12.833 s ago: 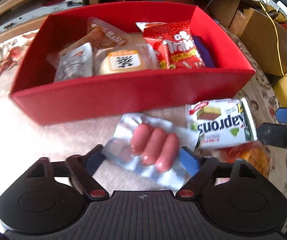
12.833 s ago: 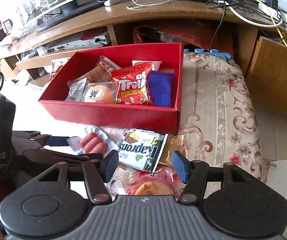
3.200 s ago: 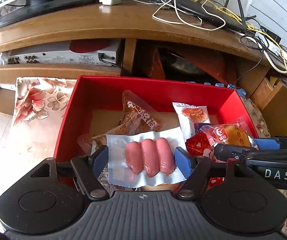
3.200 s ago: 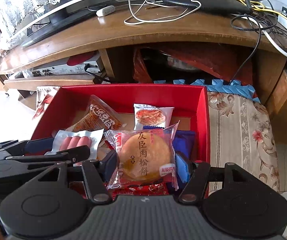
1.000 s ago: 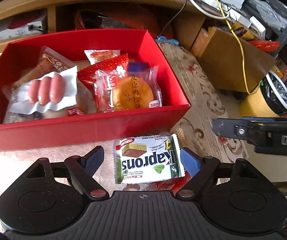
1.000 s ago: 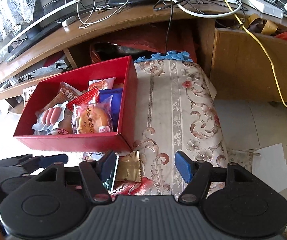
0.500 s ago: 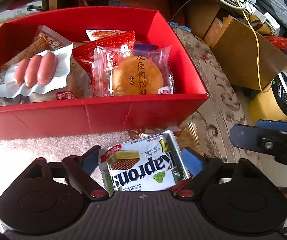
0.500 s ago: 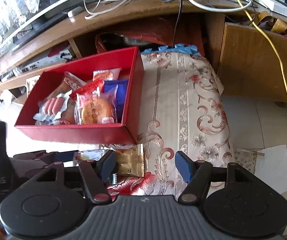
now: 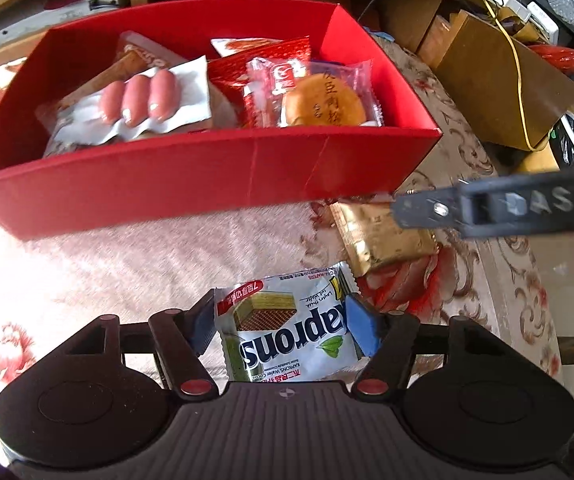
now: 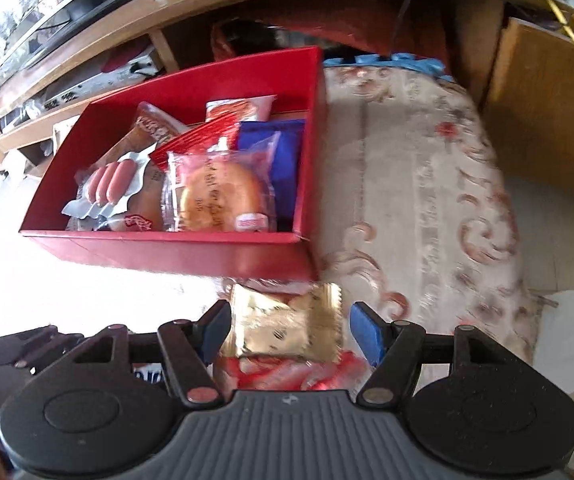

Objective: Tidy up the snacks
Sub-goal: 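Position the left tool at the Kaprons wafer bar while the right tool approaches the gold sweet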

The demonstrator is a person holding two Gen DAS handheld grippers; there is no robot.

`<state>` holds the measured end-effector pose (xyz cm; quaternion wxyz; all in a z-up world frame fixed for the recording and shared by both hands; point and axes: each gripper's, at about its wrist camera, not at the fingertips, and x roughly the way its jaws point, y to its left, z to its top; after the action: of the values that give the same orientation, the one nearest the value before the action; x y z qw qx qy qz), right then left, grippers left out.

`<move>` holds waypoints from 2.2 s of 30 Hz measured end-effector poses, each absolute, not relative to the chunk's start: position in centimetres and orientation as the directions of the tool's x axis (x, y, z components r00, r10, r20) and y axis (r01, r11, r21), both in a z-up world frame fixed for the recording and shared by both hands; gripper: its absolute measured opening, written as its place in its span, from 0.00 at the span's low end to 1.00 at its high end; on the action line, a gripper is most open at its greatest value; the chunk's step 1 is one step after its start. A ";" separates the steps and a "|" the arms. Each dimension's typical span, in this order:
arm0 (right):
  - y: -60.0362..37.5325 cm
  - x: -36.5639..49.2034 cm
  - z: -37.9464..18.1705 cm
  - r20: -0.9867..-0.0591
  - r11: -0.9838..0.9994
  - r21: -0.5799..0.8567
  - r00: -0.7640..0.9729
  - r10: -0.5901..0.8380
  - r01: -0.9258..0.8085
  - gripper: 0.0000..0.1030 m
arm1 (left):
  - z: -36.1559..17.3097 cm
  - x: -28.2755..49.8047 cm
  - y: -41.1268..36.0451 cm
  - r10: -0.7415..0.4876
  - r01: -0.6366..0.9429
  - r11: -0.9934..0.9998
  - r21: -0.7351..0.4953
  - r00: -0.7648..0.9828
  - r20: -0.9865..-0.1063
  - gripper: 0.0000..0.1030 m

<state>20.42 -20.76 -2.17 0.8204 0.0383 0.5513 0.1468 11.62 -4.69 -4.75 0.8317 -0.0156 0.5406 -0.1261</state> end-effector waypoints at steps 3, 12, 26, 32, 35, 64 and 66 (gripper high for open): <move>-19.8 20.9 -3.1 -0.901 0.953 0.218 0.332 0.279 -0.209 0.62 | -4.6 11.3 -3.9 -0.237 0.186 0.966 -0.177 0.380 -0.894 0.70; -19.7 19.3 -4.3 -0.895 0.906 0.360 0.193 0.403 -0.223 0.65 | -4.5 11.5 -1.3 -0.267 0.151 0.963 -0.225 0.379 -0.886 0.73; -15.2 19.3 -3.1 -0.922 0.878 0.079 0.300 0.244 -0.471 0.65 | -4.5 10.2 0.9 -0.239 0.116 0.971 -0.210 0.384 -0.892 0.83; -14.6 19.9 -4.8 -0.937 0.868 0.115 0.239 0.257 -0.483 0.65 | -4.3 10.3 1.3 -0.250 0.112 0.968 -0.224 0.380 -0.891 0.84; -15.5 18.2 -4.9 -0.936 0.867 0.086 0.258 0.240 -0.491 0.65 | -4.3 10.3 1.5 -0.261 0.112 0.965 -0.236 0.376 -0.889 0.85; -16.6 19.4 -6.4 -0.907 0.940 0.027 0.387 0.166 -0.341 1.00 | -5.3 10.5 -1.8 -0.164 0.151 0.982 -0.112 0.392 -0.905 1.00; -16.8 19.0 -6.3 -0.892 0.927 0.039 0.405 0.201 -0.374 1.00 | -5.4 10.5 -1.9 -0.158 0.151 0.983 -0.105 0.395 -0.905 1.00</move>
<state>18.98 -16.82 -6.33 0.8340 -0.0837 0.5175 0.1723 10.48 -1.89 -5.39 0.8352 -0.0030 0.5422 -0.0925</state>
